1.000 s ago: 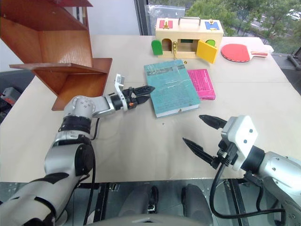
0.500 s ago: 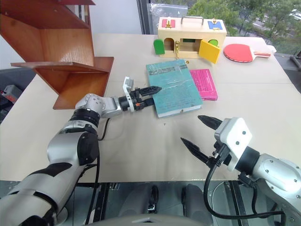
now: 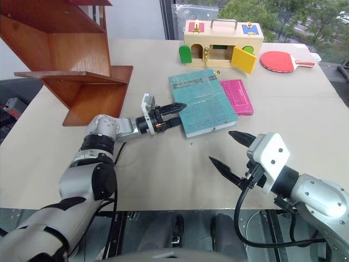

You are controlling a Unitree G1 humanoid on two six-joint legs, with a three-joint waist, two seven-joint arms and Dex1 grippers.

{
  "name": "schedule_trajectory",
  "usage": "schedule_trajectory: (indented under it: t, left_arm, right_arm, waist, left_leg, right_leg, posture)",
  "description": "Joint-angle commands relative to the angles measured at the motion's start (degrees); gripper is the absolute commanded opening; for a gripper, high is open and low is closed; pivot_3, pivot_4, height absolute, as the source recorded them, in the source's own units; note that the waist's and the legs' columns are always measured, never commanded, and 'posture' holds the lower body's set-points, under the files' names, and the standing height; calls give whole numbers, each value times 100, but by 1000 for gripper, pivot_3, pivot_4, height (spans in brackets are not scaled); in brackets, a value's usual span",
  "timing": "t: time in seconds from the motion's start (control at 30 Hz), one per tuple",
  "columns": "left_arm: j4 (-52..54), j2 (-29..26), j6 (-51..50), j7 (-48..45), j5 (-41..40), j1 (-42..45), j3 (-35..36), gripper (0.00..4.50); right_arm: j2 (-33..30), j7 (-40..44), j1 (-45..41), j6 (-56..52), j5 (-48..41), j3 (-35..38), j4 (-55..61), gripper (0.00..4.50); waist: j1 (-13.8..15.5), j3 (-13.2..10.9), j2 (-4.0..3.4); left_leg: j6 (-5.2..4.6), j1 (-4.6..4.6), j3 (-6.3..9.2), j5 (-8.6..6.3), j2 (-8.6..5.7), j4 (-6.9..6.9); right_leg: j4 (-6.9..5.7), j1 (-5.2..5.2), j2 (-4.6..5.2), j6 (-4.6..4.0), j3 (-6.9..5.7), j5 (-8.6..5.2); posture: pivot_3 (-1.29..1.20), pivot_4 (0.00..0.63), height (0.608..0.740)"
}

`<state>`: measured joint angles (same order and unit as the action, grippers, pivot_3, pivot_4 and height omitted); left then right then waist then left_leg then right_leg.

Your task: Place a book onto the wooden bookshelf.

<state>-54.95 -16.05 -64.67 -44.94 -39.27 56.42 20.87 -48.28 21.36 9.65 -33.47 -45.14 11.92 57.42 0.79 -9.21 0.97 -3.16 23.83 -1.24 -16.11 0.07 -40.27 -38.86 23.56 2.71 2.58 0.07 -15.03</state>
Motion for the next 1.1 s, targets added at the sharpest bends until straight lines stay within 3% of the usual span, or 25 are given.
schedule_trajectory:
  t: [0.03, 0.17, 0.2, 0.3, 0.47, 0.5, 0.57, 0.83, 0.97, 1.1]
  left_arm:
    - [-326, 69, 435, -28, 125, 234, 83, 4500]
    - [-713, 58, 740, -115, 248, 423, 98, 4500]
    - [-781, 45, 768, -150, 264, 457, 106, 4253]
    - [-852, -8, 689, -364, 296, 489, 95, 3406]
    - [-805, -52, 457, -516, 300, 428, 118, 1291]
    - [-795, -52, 438, -520, 302, 418, 124, 698]
    - [-745, -52, 348, -510, 267, 390, 165, 103]
    - [308, -99, -165, -584, -10, -64, 247, 103]
    - [2240, 68, -694, -353, -586, -569, 293, 103]
    - [5359, 166, -169, -341, -723, -1157, -591, 103]
  right_arm:
    - [51, -12, -63, -18, -2, 29, 129, 3938]
    - [80, -72, -1, -74, -38, 74, 235, 3938]
    - [78, -85, 9, -81, -46, 82, 249, 3994]
    - [58, -124, 31, -70, -93, 97, 258, 4009]
    - [71, -174, 11, -100, -121, 64, 258, 4009]
    - [76, -182, 0, -114, -117, 50, 258, 4009]
    - [79, -180, -12, -128, -120, 35, 258, 4009]
    - [104, -113, -164, -218, -132, -40, 189, 4009]
    - [123, -71, -201, -226, -144, -31, 162, 4009]
    - [183, 6, -170, -164, -240, 144, 124, 4009]
  waist:
    - [2, 0, 0]
    - [0, 0, 0]
    - [0, 0, 0]
    - [-1, 0, 0]
    - [-4, 0, 0]
    - [-3, 0, 0]
    - [-3, 0, 0]
    - [-25, 0, 0]
    - [-14, 0, 0]
    - [10, -2, 3]
  left_leg:
    - [0, 0, 0, 0, 0, 0]
    - [-4, 0, 0, -2, 0, 0]
    - [-4, 0, 0, -2, 0, 0]
    - [-4, 0, 0, -2, -1, 0]
    - [-3, 0, 0, -2, -1, 0]
    - [-4, 1, 0, -2, -1, 0]
    - [-5, 0, 0, -3, 0, 0]
    - [-1, 0, -1, -1, 0, 0]
    - [1, 2, 2, 1, 6, 0]
    - [3, 6, 3, 1, 5, 0]
  right_leg:
    - [0, 0, 0, 0, -1, 0]
    - [-1, 0, -1, 0, -2, 0]
    - [-1, 0, -1, 0, -2, 0]
    - [-1, 0, -2, 0, -2, 0]
    - [-1, 0, -2, 0, -2, 0]
    - [-1, 0, -2, 0, -2, 0]
    - [-1, 0, -2, 0, -2, 0]
    - [-2, 1, -2, 0, 2, 0]
    - [-1, 1, 18, 0, 22, 0]
    - [2, 2, 31, -1, 27, 1]
  posture:
    - [0, 150, 740]
    - [0, 150, 740]
    - [0, 150, 740]
    - [0, 150, 740]
    - [0, 150, 740]
    - [0, 150, 740]
    - [0, 150, 740]
    - [0, 150, 740]
    - [0, 150, 740]
    - [0, 150, 740]
